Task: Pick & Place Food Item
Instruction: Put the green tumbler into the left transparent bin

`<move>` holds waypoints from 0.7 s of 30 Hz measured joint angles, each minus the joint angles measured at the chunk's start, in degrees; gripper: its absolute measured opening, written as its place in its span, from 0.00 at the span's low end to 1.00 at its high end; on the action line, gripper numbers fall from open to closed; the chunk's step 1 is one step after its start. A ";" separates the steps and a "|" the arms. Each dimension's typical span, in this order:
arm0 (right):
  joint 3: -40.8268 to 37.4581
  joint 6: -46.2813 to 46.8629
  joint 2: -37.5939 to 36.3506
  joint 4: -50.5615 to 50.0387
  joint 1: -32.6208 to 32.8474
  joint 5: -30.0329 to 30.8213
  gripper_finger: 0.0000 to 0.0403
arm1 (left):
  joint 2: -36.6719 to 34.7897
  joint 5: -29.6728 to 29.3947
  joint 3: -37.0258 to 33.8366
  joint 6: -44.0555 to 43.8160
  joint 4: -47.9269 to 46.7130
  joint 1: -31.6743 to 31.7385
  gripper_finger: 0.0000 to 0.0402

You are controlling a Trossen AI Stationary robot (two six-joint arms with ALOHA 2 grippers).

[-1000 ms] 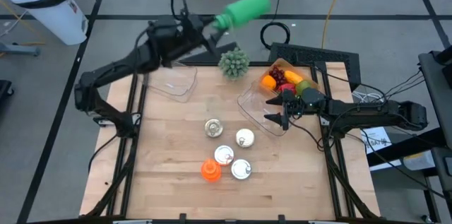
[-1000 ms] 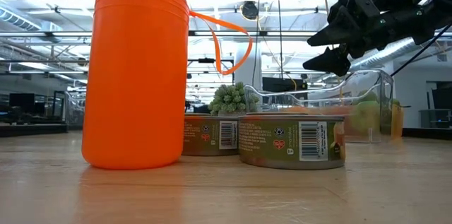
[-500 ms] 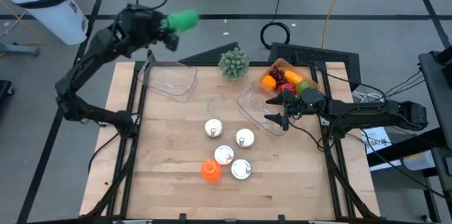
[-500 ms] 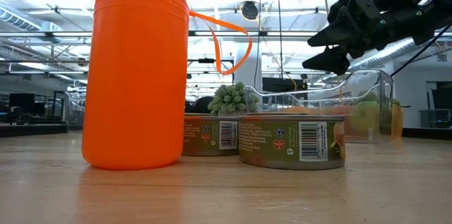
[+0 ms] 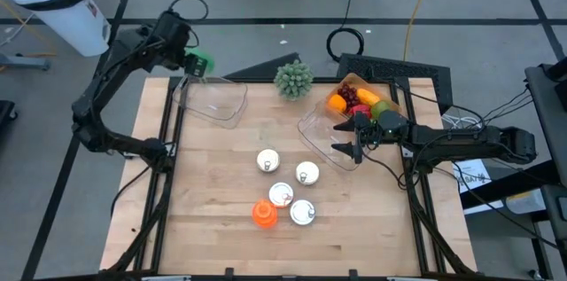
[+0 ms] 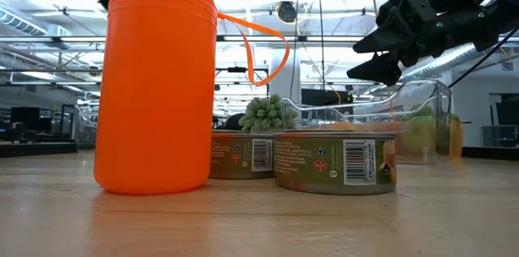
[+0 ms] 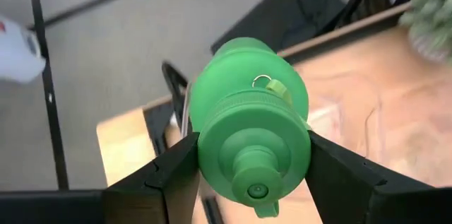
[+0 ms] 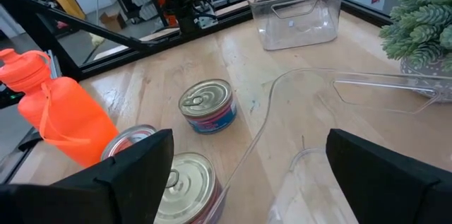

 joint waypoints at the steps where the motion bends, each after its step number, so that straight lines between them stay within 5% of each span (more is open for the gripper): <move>1: 0.00 -0.04 0.00 0.00 0.00 0.00 0.88 | -0.02 0.09 -1.21 -0.42 -0.30 0.47 0.56; 11: 0.00 0.13 0.00 0.00 0.00 0.00 0.88 | 0.07 8.22 -16.59 0.64 8.93 7.24 0.56; 21: 0.00 0.14 0.02 0.42 0.00 0.01 0.88 | 0.11 7.65 -19.06 -0.74 9.61 7.42 0.56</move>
